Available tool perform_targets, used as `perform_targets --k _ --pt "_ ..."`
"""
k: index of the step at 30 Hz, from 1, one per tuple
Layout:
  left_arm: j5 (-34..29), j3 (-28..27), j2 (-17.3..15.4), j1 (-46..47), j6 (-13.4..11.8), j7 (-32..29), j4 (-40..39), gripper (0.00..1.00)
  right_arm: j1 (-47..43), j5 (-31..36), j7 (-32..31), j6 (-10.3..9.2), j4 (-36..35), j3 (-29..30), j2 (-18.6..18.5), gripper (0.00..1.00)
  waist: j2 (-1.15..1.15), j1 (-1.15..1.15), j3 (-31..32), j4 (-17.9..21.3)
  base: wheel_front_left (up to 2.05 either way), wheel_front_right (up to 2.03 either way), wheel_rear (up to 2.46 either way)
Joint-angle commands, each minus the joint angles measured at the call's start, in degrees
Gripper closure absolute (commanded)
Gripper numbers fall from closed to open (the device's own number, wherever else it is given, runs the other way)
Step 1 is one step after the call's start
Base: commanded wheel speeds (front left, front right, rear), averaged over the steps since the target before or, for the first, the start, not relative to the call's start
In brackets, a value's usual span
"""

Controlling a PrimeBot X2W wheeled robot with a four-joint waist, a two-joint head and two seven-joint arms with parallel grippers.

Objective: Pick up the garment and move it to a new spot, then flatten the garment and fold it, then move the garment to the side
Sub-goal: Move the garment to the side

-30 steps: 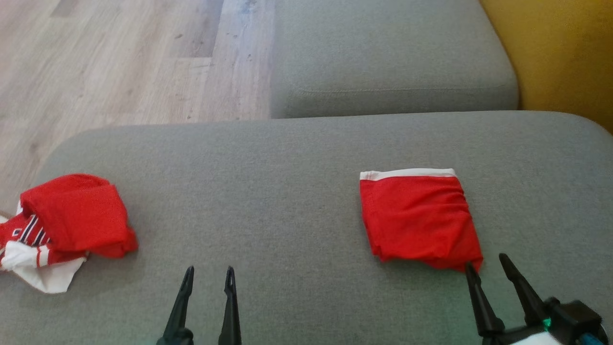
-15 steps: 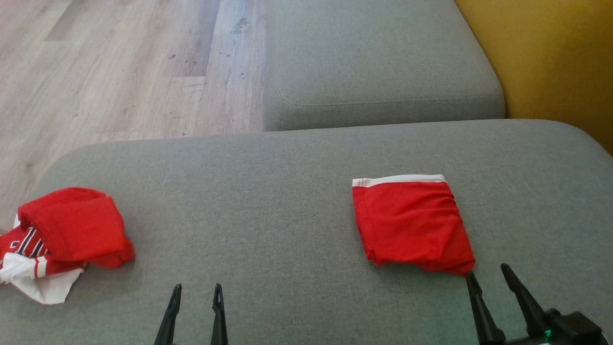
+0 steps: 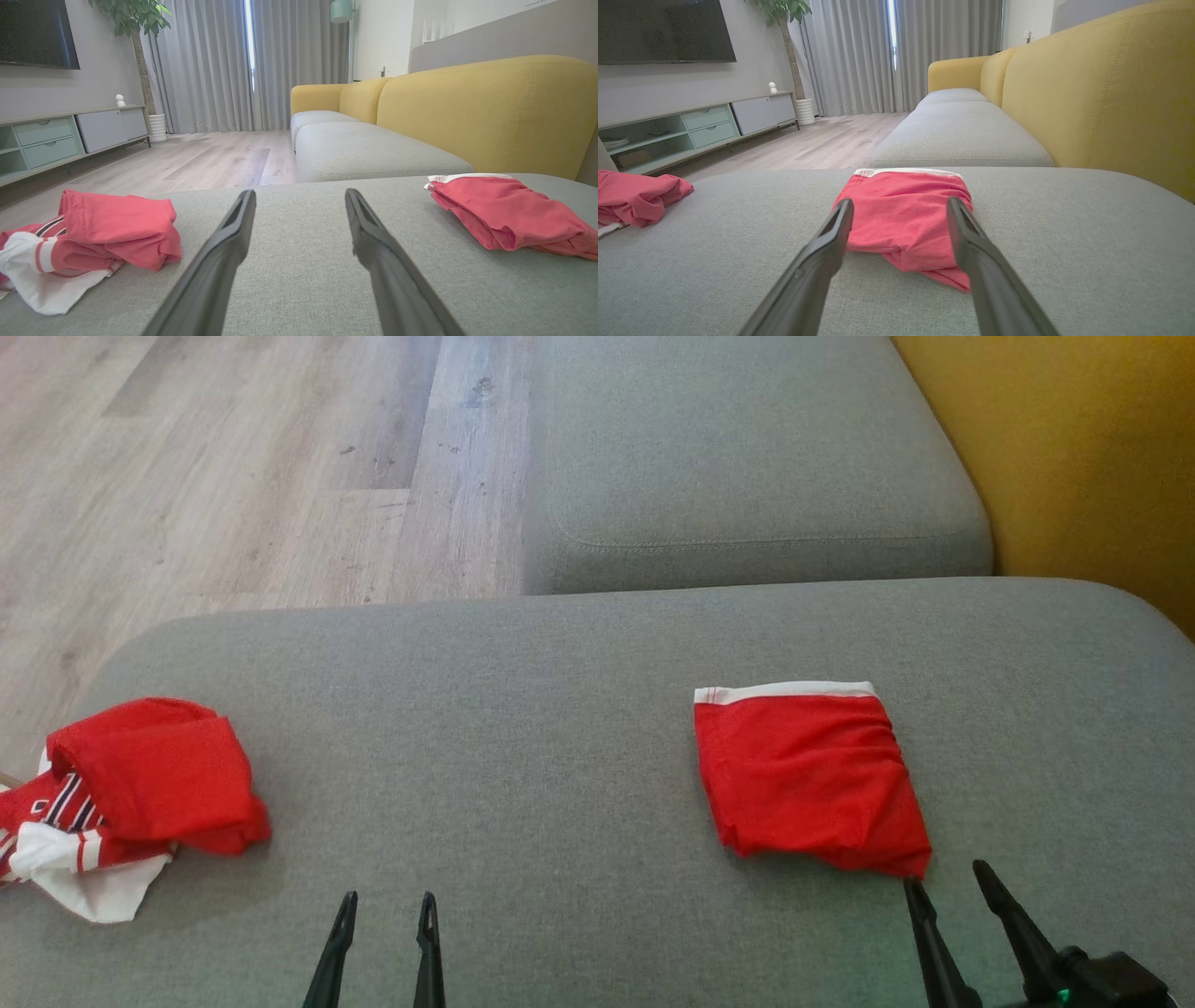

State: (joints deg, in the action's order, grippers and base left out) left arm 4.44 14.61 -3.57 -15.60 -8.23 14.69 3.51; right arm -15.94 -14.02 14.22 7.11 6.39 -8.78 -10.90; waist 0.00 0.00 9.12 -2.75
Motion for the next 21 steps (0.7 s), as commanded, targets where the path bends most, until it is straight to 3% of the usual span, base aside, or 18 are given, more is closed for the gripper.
perform_targets --k 1,21 --pt "-0.57 -2.18 0.69 1.93 0.07 0.3 -1.77 0.0 1.85 -0.09 0.78 0.37 -1.42 -0.85 -0.62 0.0 0.0 0.0 -0.09 0.06 0.0 0.0 0.0" --pt "-0.41 -2.45 0.69 1.61 -0.21 0.3 -2.15 0.0 2.02 -0.56 0.78 0.37 -0.87 -0.45 -0.65 0.0 0.0 0.0 -1.41 0.28 0.0 0.0 0.0"
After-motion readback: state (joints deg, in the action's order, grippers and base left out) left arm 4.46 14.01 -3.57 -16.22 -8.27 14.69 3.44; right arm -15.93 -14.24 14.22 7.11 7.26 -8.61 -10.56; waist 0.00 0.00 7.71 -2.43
